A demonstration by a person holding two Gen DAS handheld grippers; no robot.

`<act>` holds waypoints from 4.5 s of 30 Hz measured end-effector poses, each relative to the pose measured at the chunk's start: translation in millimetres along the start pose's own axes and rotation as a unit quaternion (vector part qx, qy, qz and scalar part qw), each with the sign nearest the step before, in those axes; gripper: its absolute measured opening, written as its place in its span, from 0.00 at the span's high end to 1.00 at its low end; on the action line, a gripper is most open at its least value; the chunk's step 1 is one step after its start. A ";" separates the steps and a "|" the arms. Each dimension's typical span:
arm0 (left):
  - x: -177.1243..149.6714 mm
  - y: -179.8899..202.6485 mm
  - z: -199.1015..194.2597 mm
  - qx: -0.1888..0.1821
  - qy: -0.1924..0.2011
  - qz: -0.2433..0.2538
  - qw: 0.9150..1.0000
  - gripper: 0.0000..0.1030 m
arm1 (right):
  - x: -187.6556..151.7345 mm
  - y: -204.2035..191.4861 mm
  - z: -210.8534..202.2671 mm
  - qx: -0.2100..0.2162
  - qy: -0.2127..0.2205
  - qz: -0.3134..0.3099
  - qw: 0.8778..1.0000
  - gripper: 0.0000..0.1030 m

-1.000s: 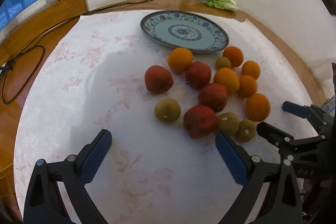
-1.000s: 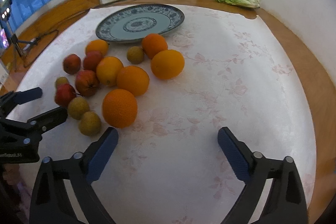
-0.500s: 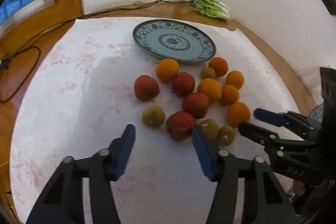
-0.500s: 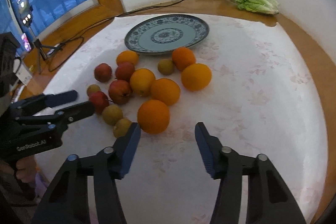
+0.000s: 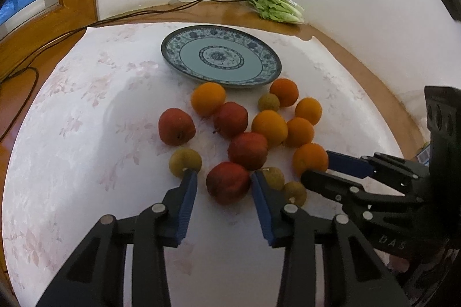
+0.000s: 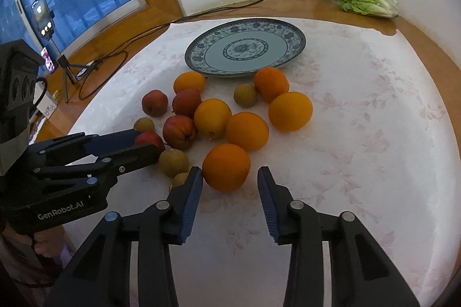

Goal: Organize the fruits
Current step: 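Grasp a red apple with the left tool while the right tool grasps an orange, then carry the apple and orange in both tools over the blue-and-white plate, then lower both fruits onto the plate and open both tools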

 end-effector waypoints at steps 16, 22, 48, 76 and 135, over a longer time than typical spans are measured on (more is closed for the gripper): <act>-6.5 5.0 7.2 -0.014 -0.022 0.005 1.000 0.66 | -1.0 0.6 5.6 0.000 -0.005 0.005 1.000 0.60; -7.4 2.7 5.4 -0.018 -0.022 0.002 1.000 0.66 | -1.2 -0.1 5.6 0.002 -0.004 0.000 1.000 0.65; 65.5 -9.6 -8.1 -0.012 0.017 0.017 1.000 0.67 | 56.3 5.4 -22.0 0.012 0.034 -0.011 0.999 0.65; 130.4 -26.7 103.0 0.019 0.010 0.001 1.000 0.67 | 126.4 35.3 74.7 -0.012 0.024 -0.001 1.000 0.65; 110.6 -25.1 67.1 0.036 -0.005 0.019 0.999 0.35 | 109.0 24.6 43.6 0.008 0.027 -0.008 1.000 0.51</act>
Point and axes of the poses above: each gripper's, at about its wrist camera, not at the fingertips, and z roughly the way its jaws point, y to its right, x to its top, the point moved 2 cm from there along z, roughly the way its jaws point, and after that the axes turned 13 degrees about y, right-handed, at the moved point
